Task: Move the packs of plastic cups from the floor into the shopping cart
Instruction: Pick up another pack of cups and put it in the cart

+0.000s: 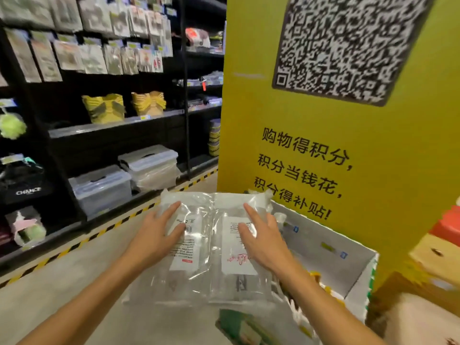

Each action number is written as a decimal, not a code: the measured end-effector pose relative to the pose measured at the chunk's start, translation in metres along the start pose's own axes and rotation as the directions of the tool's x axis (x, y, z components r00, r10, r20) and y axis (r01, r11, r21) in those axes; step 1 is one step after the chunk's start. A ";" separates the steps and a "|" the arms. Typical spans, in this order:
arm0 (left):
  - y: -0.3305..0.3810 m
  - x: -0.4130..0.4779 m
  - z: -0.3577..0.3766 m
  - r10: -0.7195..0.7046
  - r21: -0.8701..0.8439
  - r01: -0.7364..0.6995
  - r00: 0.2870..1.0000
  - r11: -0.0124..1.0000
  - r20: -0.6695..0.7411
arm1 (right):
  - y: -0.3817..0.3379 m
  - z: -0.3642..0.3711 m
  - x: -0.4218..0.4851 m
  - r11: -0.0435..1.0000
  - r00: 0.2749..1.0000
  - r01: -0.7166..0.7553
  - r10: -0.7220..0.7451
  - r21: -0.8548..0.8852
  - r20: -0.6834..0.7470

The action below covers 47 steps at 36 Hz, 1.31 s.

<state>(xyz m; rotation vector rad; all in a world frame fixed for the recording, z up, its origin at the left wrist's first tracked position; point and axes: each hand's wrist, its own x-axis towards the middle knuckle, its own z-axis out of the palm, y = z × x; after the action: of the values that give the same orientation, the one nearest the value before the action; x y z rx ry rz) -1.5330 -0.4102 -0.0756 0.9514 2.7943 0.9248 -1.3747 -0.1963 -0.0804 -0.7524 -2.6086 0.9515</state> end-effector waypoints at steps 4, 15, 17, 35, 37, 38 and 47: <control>0.040 0.003 -0.006 0.096 -0.032 -0.093 0.991 0.995 0.095 | 0.000 -0.041 -0.031 0.994 0.990 -0.108 0.108 0.001 -0.095; 0.147 -0.016 0.027 0.412 -0.118 -0.396 0.856 0.911 0.312 | 0.013 -0.119 -0.168 0.913 0.855 -0.409 0.387 0.010 -0.347; 0.174 -0.029 0.029 0.472 -0.142 -0.452 0.816 0.881 0.333 | 0.018 -0.133 -0.196 0.894 0.819 -0.447 0.419 0.021 -0.392; 0.393 -0.252 0.071 0.825 -0.368 -0.770 0.346 0.522 0.447 | 0.036 -0.239 -0.516 0.629 0.403 -0.767 0.622 0.123 -0.671; 0.414 -0.288 0.074 0.851 -0.385 -0.795 0.290 0.469 0.439 | 0.036 -0.246 -0.557 0.607 0.357 -0.780 0.631 0.152 -0.689; 0.425 -0.306 0.077 0.859 -0.386 -0.808 0.266 0.446 0.437 | 0.034 -0.249 -0.578 0.594 0.330 -0.786 0.637 0.171 -0.696; 0.501 -0.475 0.091 0.895 -0.480 -0.844 0.001 0.240 0.446 | 0.025 -0.262 -0.762 0.461 0.102 -0.829 0.682 0.318 -0.724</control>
<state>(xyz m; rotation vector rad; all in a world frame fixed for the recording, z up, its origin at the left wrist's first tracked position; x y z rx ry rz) -0.8569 -0.3161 0.0611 2.5043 1.2273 0.4354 -0.6258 -0.4645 0.0482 -2.1400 -1.3320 0.3227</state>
